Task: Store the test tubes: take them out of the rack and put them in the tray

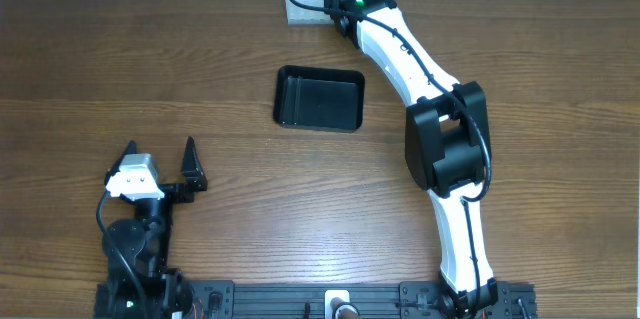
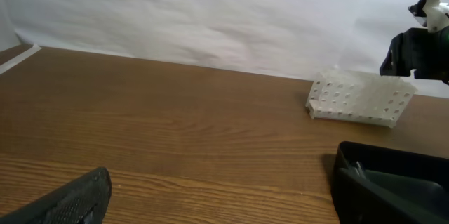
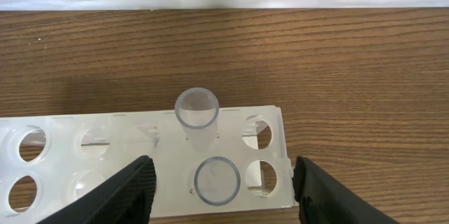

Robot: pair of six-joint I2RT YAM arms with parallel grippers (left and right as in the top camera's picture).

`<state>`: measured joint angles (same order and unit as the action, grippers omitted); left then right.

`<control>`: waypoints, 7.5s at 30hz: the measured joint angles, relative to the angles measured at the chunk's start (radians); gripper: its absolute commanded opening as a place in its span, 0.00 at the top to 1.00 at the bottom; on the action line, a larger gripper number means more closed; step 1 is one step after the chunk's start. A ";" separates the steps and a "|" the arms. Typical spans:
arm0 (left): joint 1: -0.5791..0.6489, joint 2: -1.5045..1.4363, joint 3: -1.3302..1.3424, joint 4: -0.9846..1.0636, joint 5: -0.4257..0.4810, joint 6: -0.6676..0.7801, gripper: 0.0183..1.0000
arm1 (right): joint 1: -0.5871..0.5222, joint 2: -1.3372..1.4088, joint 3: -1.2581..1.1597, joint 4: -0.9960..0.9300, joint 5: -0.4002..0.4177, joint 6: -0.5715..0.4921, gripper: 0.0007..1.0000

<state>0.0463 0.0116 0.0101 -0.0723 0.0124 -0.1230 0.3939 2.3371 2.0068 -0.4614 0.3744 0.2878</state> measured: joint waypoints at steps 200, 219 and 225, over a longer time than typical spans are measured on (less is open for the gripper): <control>0.000 0.000 0.000 0.000 0.000 0.000 0.00 | 0.102 0.180 0.443 -1.078 -0.381 0.229 0.99; 0.000 -0.001 0.000 0.000 0.000 0.000 0.00 | 0.097 0.232 0.443 -1.052 -0.388 0.229 0.95; 0.000 -0.001 0.000 0.000 0.000 0.000 0.00 | 0.097 0.251 0.443 -1.045 -0.388 0.232 0.85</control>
<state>0.0463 0.0109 0.0101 -0.0723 0.0124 -0.1230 0.4911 2.5877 2.4500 -1.5063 -0.0135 0.5194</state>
